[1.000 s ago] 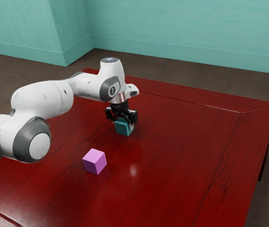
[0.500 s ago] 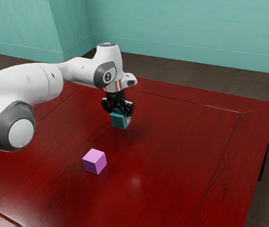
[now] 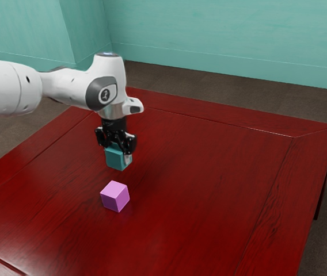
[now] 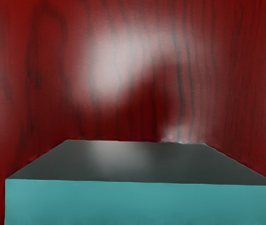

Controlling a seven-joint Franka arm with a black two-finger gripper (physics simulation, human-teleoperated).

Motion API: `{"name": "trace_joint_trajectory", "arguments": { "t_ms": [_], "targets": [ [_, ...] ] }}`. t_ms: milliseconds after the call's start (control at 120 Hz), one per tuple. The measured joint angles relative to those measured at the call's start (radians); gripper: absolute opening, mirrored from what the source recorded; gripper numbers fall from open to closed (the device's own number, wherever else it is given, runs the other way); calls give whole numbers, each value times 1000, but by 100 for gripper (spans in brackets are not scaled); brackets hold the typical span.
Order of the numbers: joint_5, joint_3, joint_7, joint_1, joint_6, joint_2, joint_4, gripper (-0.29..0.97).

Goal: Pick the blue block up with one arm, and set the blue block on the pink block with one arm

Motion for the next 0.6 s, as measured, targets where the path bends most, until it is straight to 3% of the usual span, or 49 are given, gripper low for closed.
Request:
{"name": "trace_joint_trajectory", "arguments": {
  "t_ms": [375, 600],
  "targets": [
    [-3, 2, 45, 0, 31, -164, -236, 35],
    [-4, 6, 61, -25, 60, -168, -284, 36]
  ]
}}
